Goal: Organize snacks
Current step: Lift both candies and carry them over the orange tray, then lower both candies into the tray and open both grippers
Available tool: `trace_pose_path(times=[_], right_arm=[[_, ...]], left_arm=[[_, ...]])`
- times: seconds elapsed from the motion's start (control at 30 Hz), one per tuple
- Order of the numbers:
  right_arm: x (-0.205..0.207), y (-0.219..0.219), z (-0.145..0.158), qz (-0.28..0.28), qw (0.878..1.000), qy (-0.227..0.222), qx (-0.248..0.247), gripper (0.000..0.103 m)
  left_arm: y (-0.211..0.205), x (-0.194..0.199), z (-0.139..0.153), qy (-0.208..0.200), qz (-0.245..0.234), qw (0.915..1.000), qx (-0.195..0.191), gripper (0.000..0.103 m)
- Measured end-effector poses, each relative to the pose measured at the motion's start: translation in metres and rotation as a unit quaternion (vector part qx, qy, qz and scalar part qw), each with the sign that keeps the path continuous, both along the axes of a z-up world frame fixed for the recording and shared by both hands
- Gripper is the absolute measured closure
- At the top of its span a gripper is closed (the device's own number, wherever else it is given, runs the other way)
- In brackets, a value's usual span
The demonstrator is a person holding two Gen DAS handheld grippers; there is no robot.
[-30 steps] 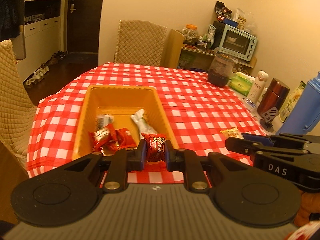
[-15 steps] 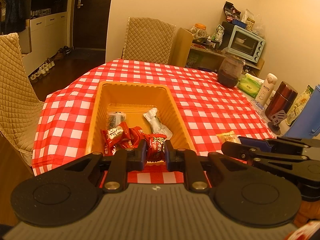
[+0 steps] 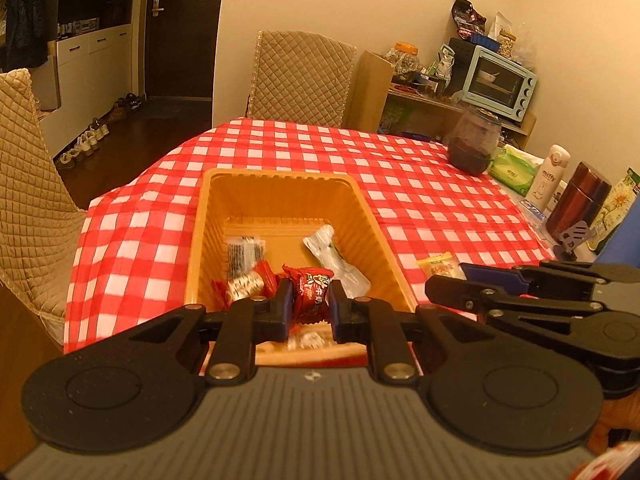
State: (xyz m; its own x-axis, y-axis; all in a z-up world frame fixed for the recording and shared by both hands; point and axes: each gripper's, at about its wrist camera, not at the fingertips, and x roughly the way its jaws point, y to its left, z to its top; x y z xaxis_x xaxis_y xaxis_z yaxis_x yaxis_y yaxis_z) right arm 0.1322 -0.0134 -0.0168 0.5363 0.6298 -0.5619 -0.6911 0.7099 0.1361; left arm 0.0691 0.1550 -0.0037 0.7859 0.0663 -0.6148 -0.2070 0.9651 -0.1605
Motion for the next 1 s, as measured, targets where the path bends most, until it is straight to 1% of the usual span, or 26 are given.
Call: trace_pose_path(times=[0.37,0.57,0.77,1.0], right_arm=[[0.063,0.041,-0.027,0.023,1.0,-0.005,0.0,0.077],[0.097,0.064,-0.043,0.037,0.999,0.001,-0.007,0.076],[0.124,0.082,-0.052,0.045,0.999,0.009,-0.005,0.076],[0.138,0.085,-0.057,0.037,0.999,0.028,0.002,0.076]], left_arm=[[0.032,0.063,-0.017,0.002,-0.009,0.9998,0.015,0.087],[0.05,0.094,-0.03,0.004,-0.012,0.9999,0.011,0.087],[0.061,0.12,-0.039,0.01,-0.021,0.9996,0.017,0.087],[0.068,0.132,-0.051,0.023,-0.02,0.9995,0.002,0.086]])
